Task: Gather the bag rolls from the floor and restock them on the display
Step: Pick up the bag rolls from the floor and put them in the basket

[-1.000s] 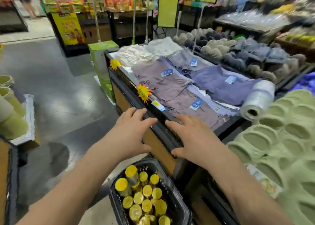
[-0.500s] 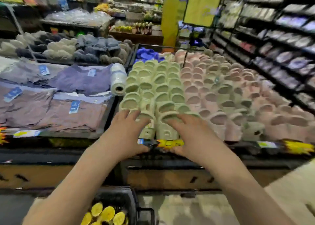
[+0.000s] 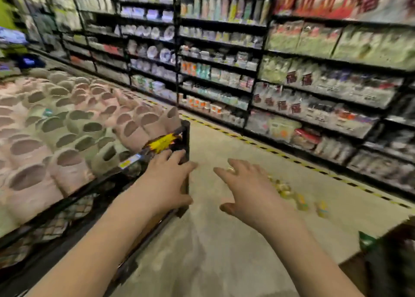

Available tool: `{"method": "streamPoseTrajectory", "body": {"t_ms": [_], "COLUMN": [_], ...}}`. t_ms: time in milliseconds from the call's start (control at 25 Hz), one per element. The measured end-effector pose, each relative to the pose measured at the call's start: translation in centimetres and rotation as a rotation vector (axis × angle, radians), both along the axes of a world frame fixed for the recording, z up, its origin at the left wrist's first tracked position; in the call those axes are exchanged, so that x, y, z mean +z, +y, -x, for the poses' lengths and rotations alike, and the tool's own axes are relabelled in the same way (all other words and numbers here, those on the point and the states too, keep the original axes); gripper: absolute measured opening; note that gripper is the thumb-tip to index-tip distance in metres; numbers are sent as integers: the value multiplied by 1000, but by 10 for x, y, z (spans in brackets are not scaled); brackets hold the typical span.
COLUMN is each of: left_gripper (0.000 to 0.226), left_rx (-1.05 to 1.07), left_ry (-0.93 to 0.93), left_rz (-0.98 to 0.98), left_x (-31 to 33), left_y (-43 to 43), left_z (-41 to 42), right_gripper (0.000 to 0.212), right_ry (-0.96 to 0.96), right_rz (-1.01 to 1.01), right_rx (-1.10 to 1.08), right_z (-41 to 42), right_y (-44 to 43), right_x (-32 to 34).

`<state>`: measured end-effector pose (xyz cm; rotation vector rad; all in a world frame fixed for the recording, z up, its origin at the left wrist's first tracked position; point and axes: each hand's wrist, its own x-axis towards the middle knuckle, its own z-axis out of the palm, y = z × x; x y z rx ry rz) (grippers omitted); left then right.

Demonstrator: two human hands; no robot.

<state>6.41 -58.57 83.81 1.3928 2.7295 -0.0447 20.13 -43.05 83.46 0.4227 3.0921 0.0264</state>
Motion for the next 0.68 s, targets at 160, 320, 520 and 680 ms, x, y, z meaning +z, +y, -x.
{"method": "streamPoseTrajectory", "body": {"t_ms": [160,320,520,680], "left_gripper": [88,85,83,82], "left_rx": [-192,-303,-413,-496], "left_ry": [-60,-84,-99,-144], "left_rz": [-15,-12,22,-6], "left_x": [-13,-23,-45,-68], "left_y": [163,265,375,468], "left_z": [-30,-39,-2,52], "right_gripper": [88,87,84,83], "right_ry": [-33,-33,-41,-56], "right_rz": [18,56,127,132], "right_rx": [-244,-366,-501,-591], "right_z": [-57,-74,-56,-13], "right_y": [138,233,325,397], "right_x": [-5,0,-27,-44]}}
